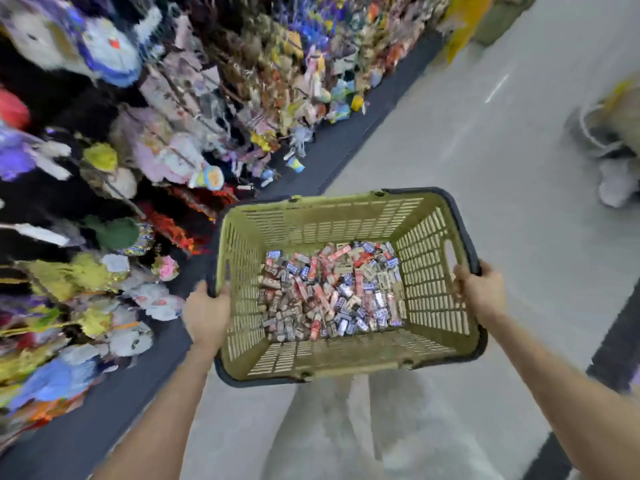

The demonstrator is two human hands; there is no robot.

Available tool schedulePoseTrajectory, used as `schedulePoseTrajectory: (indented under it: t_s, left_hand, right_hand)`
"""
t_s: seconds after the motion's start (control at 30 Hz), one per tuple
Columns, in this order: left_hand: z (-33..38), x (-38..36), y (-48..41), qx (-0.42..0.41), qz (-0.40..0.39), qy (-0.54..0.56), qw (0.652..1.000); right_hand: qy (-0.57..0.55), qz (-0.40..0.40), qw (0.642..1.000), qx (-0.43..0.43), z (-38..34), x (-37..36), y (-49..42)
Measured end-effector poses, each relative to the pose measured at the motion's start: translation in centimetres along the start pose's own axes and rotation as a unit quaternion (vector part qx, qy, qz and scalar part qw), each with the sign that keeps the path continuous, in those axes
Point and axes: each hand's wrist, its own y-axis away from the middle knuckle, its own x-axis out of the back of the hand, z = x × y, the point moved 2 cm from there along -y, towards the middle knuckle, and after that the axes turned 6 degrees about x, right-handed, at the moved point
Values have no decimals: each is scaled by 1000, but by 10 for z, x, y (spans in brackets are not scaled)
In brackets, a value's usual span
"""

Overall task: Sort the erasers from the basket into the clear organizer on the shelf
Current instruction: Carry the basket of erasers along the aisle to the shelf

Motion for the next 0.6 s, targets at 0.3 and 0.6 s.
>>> schedulePoseTrajectory:
  t_s: [0.3, 0.6]
  left_hand:
    - [242, -54, -27, -169, -48, -61, 983]
    - [470, -107, -46, -198, -85, -70, 974]
  right_hand:
    - [-81, 131, 985, -78, -7, 84, -72]
    - [-133, 182, 969, -103, -69, 140, -217]
